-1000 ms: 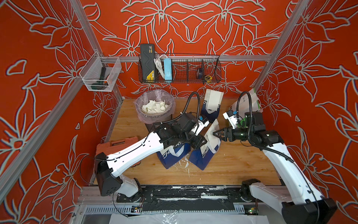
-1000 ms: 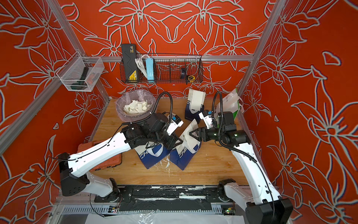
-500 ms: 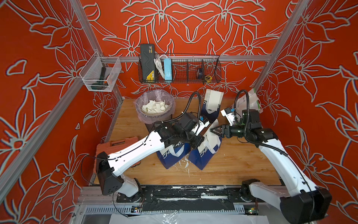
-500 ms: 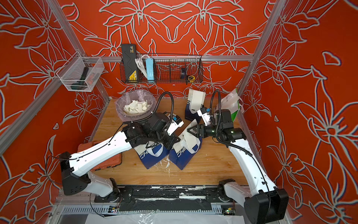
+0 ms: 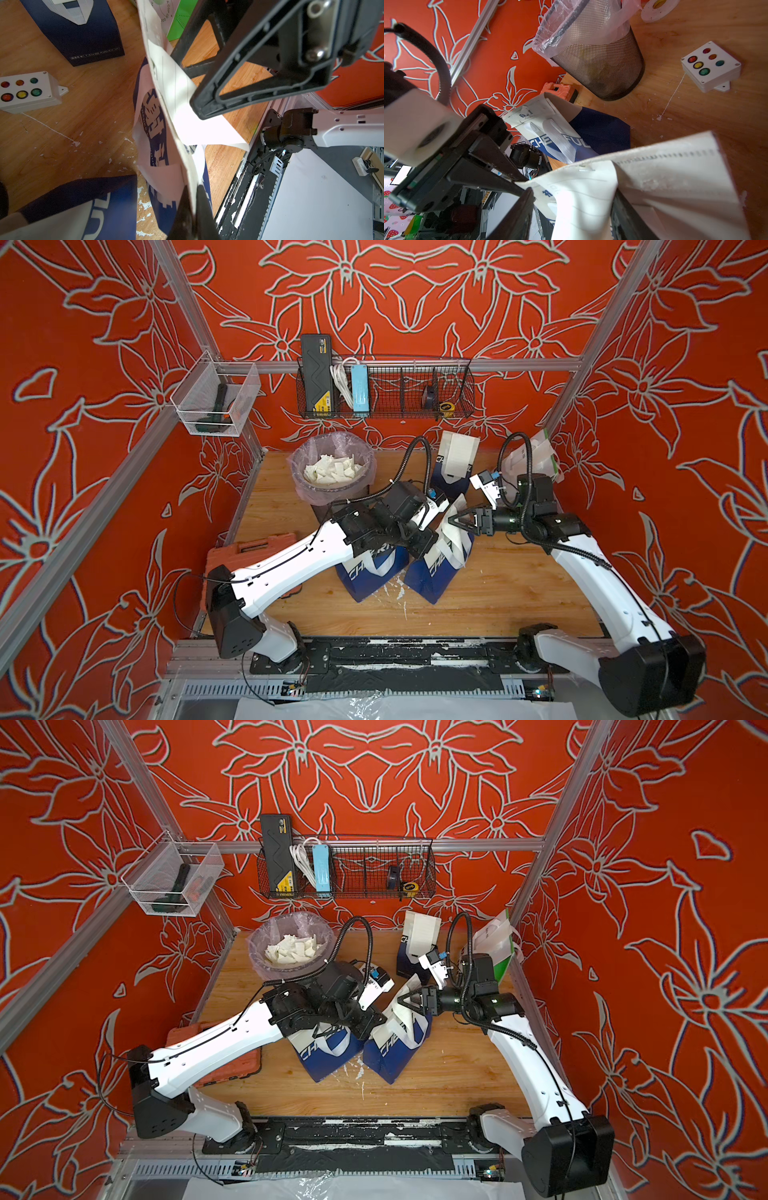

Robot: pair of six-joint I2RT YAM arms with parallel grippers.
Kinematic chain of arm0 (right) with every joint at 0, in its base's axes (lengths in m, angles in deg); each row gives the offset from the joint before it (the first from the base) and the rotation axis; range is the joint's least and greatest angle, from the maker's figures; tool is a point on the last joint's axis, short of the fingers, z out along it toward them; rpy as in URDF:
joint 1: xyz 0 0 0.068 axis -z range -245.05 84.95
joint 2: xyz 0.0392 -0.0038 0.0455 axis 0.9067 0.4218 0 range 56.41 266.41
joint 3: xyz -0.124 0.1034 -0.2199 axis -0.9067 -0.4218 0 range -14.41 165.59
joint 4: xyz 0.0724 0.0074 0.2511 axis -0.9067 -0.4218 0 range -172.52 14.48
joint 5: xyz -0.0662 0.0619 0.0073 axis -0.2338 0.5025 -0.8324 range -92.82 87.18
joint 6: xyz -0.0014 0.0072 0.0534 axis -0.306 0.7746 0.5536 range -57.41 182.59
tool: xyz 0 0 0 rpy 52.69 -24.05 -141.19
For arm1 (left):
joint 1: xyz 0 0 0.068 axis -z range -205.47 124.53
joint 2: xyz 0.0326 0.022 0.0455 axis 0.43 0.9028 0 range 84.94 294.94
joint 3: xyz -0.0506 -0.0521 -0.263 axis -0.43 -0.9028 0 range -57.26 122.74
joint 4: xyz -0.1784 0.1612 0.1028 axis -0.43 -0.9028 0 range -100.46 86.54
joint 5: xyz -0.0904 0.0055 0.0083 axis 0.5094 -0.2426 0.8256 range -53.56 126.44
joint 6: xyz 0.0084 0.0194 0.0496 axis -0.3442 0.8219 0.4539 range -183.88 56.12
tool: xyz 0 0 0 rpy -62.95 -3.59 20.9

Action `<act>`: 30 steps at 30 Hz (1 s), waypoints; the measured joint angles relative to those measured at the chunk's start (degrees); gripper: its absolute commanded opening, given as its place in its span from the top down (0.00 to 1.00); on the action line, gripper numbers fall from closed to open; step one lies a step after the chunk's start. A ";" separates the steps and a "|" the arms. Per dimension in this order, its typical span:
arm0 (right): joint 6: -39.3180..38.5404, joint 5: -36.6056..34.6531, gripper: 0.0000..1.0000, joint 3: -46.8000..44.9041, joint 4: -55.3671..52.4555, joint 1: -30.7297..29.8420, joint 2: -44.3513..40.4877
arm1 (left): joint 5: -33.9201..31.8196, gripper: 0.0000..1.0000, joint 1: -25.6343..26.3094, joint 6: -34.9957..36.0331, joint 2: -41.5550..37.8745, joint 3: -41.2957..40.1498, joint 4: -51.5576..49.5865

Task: Shred takeout receipts and throw away
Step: Tear off the takeout receipt from the takeout bag.

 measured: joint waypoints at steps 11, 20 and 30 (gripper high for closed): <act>1.55 1.75 0.81 -0.20 2.54 -0.57 1.49 | 0.04 1.00 0.00 0.04 0.22 0.00 0.02; 2.56 1.73 1.00 -0.79 3.23 -0.66 2.01 | -0.07 1.00 0.00 0.04 0.24 0.00 -0.11; 7.21 2.10 1.00 -0.33 5.53 -0.87 0.92 | -2.45 1.00 0.00 0.22 0.17 0.02 -1.33</act>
